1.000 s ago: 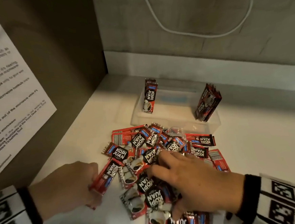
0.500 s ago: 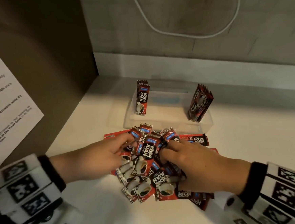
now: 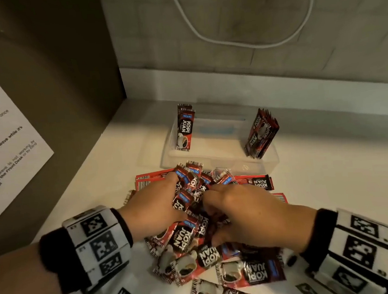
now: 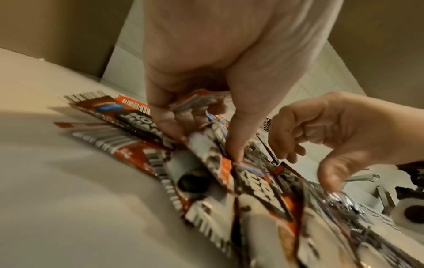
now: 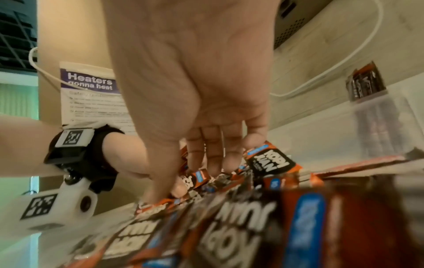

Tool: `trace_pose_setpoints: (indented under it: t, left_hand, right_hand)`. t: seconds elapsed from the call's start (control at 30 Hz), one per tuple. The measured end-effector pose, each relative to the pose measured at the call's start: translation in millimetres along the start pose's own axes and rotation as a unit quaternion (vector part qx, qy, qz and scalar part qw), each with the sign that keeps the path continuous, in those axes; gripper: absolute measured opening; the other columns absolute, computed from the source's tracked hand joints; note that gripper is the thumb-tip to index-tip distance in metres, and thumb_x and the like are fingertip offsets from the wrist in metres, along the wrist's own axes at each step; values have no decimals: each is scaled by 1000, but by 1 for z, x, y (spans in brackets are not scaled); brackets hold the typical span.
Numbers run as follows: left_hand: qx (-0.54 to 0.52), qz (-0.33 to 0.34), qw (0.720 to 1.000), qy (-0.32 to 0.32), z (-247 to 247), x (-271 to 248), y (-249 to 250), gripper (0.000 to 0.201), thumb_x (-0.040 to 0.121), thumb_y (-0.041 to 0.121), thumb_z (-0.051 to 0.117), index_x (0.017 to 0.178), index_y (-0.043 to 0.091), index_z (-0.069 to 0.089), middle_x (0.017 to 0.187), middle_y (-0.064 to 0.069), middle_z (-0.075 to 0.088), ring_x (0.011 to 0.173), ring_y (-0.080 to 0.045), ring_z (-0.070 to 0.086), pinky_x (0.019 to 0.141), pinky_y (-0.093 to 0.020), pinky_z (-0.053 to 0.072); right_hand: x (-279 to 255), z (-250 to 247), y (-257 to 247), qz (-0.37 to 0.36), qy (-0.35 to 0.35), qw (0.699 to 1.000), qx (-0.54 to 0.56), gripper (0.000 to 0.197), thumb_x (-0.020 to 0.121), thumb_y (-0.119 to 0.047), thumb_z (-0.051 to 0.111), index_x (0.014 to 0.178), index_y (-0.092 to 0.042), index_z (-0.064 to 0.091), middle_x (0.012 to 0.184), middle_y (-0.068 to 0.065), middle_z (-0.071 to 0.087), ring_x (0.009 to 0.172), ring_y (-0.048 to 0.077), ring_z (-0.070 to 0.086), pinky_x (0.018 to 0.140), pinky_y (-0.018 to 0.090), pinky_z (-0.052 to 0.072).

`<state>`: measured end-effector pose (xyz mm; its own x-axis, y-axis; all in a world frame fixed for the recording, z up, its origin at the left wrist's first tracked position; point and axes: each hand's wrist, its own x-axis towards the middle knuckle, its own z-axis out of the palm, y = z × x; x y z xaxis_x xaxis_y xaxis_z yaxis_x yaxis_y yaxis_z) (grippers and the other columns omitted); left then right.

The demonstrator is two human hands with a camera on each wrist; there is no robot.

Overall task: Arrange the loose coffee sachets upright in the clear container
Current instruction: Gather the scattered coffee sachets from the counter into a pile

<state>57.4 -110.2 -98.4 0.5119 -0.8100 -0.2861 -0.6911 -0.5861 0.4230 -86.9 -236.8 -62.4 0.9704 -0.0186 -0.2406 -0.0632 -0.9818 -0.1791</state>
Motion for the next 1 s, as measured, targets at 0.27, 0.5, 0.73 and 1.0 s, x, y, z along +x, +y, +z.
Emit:
trace_pose_setpoints:
  t: [0.27,0.5,0.73,1.0]
  left_hand:
    - [-88,31,996,12,-16,-1,5,27,86,13,61,104,21,41,90,2,60,79,-12,60,73,-37,52]
    - [-17,17,996,-90,-12,-23,3,17,89,39,60,98,31,48,86,7,59,68,-7,55,58,-23,45]
    - [102,72,991,-42,2,-25,5,33,83,44,63,107,25,53,96,12,57,85,-5,54,70,-22,45]
    - [41,86,995,-18,-10,-21,9,8,93,24,52,101,26,51,85,12,53,76,-7,54,59,-21,38]
  right_hand:
    - [2,13,-6,-62,-25,994,-92,31,81,-38,65,106,-19,62,101,0,56,96,24,56,70,32,36]
    - [-12,-2,2,67,-11,996,-64,53,72,-65,66,99,-21,52,97,-5,59,82,20,55,62,28,43]
    - [-36,6,6,119,-86,988,-51,31,83,-50,58,94,-20,58,90,-4,60,81,21,58,63,29,47]
    - [-40,-11,38,139,20,976,164,15,90,-21,59,87,-21,44,79,-3,58,67,13,56,60,27,47]
